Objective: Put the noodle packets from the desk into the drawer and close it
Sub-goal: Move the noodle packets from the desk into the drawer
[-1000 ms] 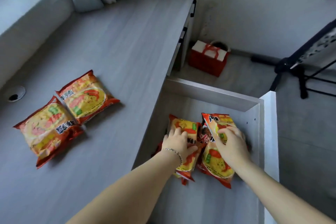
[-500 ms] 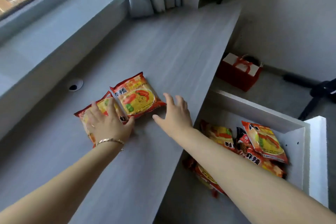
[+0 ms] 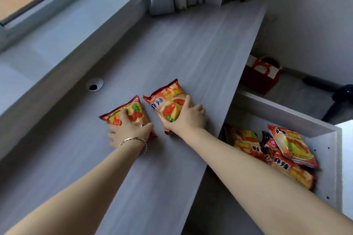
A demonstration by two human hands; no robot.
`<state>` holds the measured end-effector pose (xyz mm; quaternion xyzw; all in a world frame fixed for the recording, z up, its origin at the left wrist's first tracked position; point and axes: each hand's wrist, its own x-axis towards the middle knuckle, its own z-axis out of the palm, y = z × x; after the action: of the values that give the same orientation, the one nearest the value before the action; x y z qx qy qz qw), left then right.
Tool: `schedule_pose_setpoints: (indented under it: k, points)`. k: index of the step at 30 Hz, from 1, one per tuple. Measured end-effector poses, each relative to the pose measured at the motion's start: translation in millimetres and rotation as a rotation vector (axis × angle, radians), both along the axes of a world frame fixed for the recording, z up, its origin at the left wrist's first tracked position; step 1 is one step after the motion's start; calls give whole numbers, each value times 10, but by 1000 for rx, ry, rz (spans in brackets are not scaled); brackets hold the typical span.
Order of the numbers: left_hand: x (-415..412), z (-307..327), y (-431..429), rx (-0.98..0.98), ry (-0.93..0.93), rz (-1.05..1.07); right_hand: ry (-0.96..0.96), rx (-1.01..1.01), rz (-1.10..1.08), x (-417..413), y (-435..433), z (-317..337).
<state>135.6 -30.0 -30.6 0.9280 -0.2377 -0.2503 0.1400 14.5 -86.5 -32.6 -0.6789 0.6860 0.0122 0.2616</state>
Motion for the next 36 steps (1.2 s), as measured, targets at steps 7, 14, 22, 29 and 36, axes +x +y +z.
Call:
schedule_pose_setpoints:
  k: [7,14,22,29,36]
  points:
    - [-547,199,329,-280,251,-209,-364,2,-487,-1449,613,-58]
    - [-1466,279,603,-312,318,-639,57,89,-731,-2616,1092,-479]
    - [-1765,188,739,-192,46,-1452,-762,135,-453,-2532,948,-10]
    - [-1757,-279,969,65,-181,-1980,-582,467,-98,-2524,1328,-462]
    - [-1758,-855,1245,525,83,-1366,-542,459,-361,-2225,1751,-1215]
